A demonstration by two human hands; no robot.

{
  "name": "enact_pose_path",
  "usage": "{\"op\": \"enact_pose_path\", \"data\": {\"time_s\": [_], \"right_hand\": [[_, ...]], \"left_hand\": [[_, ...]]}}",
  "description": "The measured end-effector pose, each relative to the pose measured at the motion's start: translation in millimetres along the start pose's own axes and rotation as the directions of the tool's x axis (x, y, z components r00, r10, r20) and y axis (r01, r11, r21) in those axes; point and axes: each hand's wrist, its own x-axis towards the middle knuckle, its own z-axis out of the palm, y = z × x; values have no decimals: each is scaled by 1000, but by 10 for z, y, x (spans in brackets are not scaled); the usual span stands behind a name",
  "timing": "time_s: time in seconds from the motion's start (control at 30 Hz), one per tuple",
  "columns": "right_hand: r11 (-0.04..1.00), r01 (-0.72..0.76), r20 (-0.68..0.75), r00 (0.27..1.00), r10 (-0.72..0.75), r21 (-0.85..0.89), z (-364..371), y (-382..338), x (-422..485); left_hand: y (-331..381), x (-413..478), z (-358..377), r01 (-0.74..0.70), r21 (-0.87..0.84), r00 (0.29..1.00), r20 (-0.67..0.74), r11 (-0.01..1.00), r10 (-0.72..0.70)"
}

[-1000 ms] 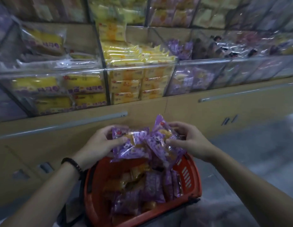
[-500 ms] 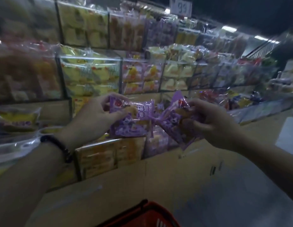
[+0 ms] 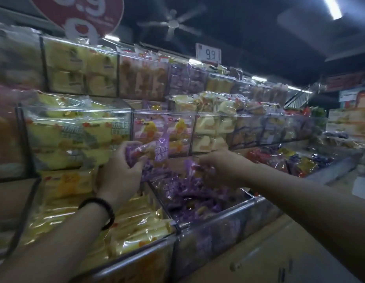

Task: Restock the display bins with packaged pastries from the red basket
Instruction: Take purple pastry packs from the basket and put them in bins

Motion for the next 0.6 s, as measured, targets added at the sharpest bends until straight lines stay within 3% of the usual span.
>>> {"op": "enact_pose_path", "data": {"time_s": [0.1,0.2,0.33,0.47,0.6], "right_hand": [[985,19,90,996,-4,-169,265,-43,350],[974,44,86,996,-26,-221,464,-67,597],[971,90,34,996,-84,-222,661,-121,833],[978,104,116,990,-84,-183,873,-124,886],[996,-19,96,995,28,-89,1003,1,896]], "left_hand": [[-125,93,-7,-35,-34,999,15,999,36],[-147,80,-20,-55,-19,998,6,998,55],[-104,36,17,-61,-16,998,-2,998,61],[-38,-22,56,-63,-33,997,31,997,64],[-17,-47,73,-34,-61,997,71,998,39]]}}
